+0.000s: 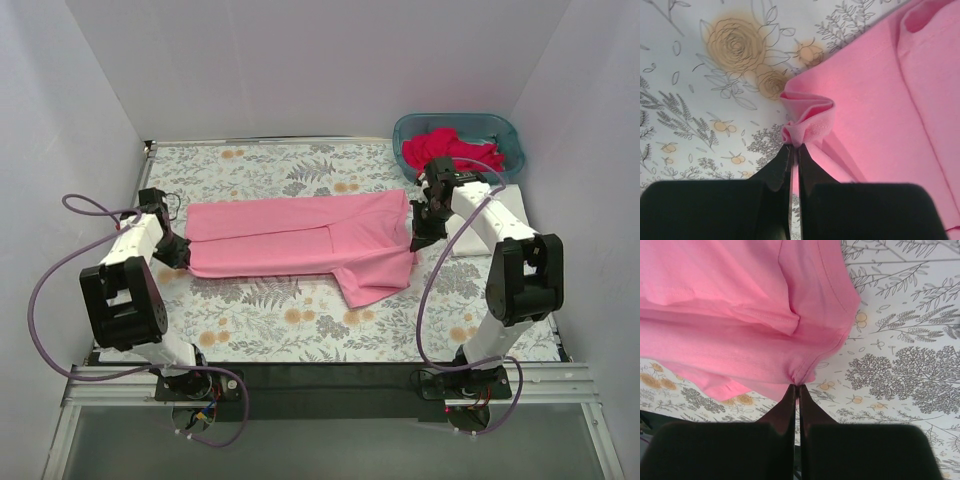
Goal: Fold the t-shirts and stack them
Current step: Fold the tshirt
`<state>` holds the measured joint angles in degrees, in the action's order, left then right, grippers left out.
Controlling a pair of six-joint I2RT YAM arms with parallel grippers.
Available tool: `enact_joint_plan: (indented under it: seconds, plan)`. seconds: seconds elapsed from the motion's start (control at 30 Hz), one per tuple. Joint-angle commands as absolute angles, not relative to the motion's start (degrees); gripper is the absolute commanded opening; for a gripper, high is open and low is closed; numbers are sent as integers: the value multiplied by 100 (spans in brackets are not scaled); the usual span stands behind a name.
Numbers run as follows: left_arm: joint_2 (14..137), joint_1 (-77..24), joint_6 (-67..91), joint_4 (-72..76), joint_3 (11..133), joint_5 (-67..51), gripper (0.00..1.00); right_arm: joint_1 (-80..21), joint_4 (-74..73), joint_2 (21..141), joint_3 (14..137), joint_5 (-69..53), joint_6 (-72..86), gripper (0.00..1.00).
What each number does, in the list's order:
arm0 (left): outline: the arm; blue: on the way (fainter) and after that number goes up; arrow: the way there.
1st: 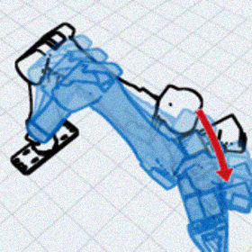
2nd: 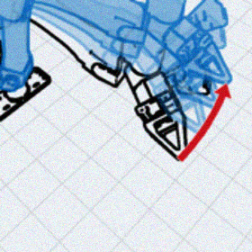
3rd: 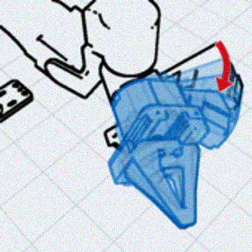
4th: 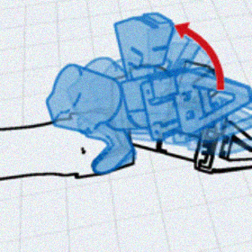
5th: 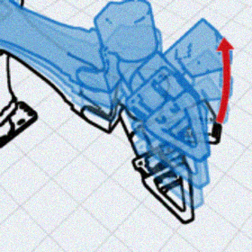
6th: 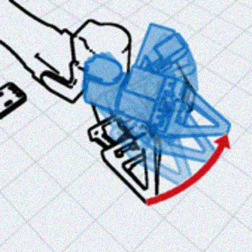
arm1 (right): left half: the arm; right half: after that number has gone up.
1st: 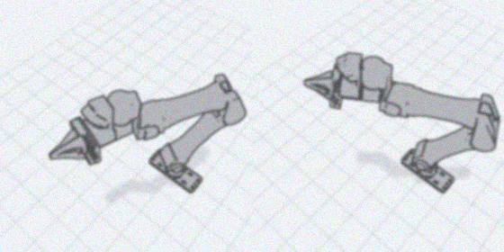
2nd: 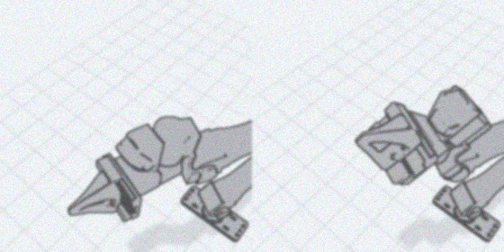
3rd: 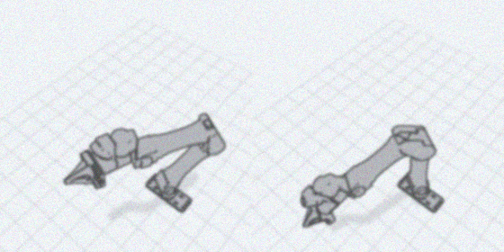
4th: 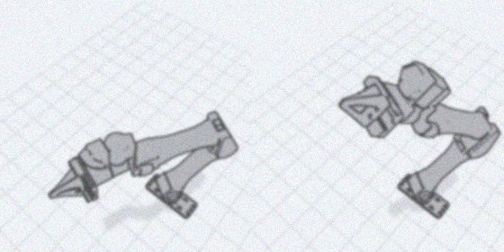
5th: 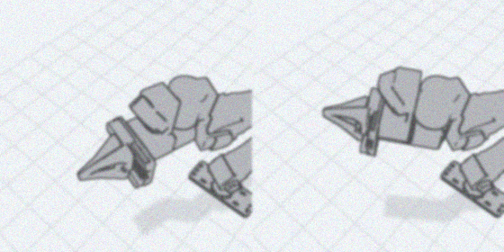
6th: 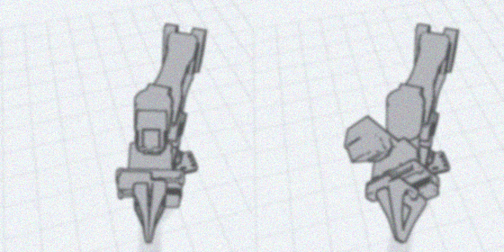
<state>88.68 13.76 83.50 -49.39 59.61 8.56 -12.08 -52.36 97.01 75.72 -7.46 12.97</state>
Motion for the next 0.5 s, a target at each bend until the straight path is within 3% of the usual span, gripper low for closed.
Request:
enact_joint_plan:
  seconds: [0.0, 0.47]
  plan:
    - [9113, 1380, 8227, -4913, 6389, 748, 0, -1116, -5511, 9869, 8041, -633, 1055, 1]
    - [10036, 1389, 8183, -4676, 7233, 694, 0, -1046, -5528, 10617, 8885, -791, 941, 1]
